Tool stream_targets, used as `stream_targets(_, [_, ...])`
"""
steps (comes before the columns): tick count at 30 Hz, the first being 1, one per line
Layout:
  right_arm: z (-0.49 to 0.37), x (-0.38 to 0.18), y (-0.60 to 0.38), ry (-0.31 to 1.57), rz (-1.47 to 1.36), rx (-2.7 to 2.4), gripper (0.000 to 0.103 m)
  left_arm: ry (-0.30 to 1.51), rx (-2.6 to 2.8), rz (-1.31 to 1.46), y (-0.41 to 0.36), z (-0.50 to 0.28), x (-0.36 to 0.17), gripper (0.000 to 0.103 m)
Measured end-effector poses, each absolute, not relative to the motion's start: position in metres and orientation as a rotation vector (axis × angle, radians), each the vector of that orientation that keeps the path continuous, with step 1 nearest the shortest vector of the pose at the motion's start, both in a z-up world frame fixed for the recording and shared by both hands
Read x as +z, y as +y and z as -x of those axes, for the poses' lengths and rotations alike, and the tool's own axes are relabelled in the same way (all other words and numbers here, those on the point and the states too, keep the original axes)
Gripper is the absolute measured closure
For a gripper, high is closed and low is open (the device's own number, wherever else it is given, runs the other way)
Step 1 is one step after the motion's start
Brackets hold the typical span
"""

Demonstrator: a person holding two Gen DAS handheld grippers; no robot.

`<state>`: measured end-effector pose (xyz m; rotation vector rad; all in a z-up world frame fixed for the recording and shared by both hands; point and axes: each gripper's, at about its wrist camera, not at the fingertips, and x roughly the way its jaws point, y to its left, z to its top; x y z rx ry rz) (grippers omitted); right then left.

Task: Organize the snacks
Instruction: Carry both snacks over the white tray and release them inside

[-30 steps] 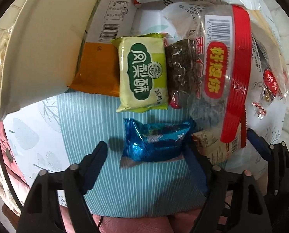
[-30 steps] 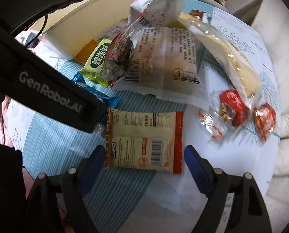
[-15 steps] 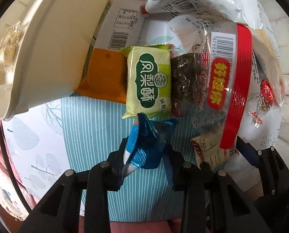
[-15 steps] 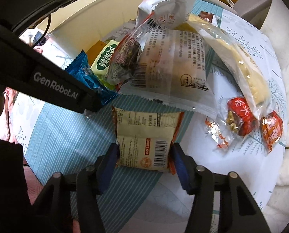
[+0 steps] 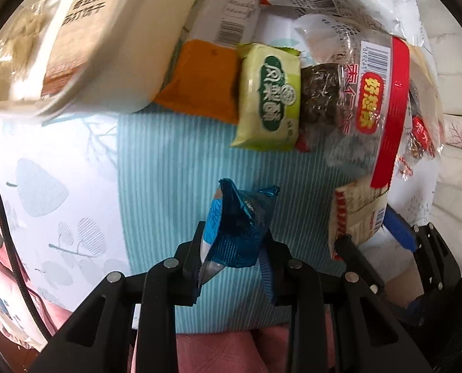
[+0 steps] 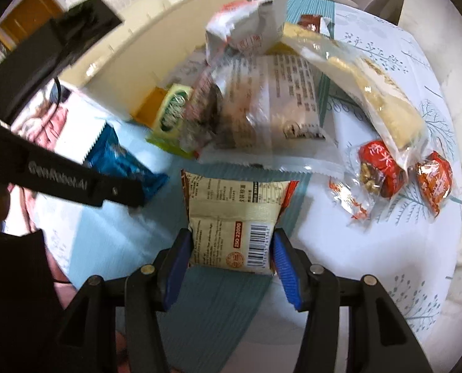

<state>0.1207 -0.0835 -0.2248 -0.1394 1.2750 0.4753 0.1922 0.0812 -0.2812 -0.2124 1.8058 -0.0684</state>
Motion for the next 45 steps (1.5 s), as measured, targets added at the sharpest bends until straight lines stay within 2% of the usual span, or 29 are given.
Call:
stream_targets(6, [-0.125, -0.199, -0.076, 1.219, 0.078, 0.476, 0.05, 1.888, -0.118, 0.274, 0.114, -0.178, -0.262, 0.074])
stream_targets(12, [-0.117, -0.177, -0.054, 1.169, 0.042, 0.485, 0.05, 1.841, -0.153, 0.275, 0.139, -0.167, -0.22, 0.074])
stream_targets(24, [-0.119, -0.117, 0.006, 1.007, -0.01, 0.543, 0.05, 1.595, -0.123, 0.324, 0.213, -0.188, -0.118, 0.074])
stream_targets(30, [-0.123, -0.095, 0.049, 0.93, 0.012, 0.581, 0.05, 1.488, -0.1, 0.304, 0.241, -0.212, -0.089, 0.073])
stream_targets(39, [-0.13, -0.078, 0.103, 0.84, 0.044, 0.557, 0.049, 1.313, -0.138, 0.288, 0.273, -0.239, -0.074, 0.073])
stream_targets(41, [-0.134, -0.077, 0.11, 0.833, 0.04, 0.538, 0.046, 1.27, -0.133, 0.288, 0.282, -0.244, -0.073, 0.073])
stream_targets(42, [-0.137, -0.078, 0.114, 0.832, 0.035, 0.522, 0.046, 1.254, -0.119, 0.293, 0.285, -0.245, -0.074, 0.067])
stream_targets(43, [-0.141, -0.081, 0.117, 0.843, 0.03, 0.505, 0.038, 1.248, -0.107, 0.3, 0.288, -0.245, -0.075, 0.05])
stream_targets(44, [-0.144, -0.084, 0.121, 0.865, 0.037, 0.494, 0.029, 1.248, -0.093, 0.306, 0.292, -0.247, -0.078, 0.039])
stream_targets(45, [-0.146, -0.087, 0.124, 0.883, 0.05, 0.484, 0.027, 1.248, -0.08, 0.317, 0.296, -0.248, -0.081, 0.028])
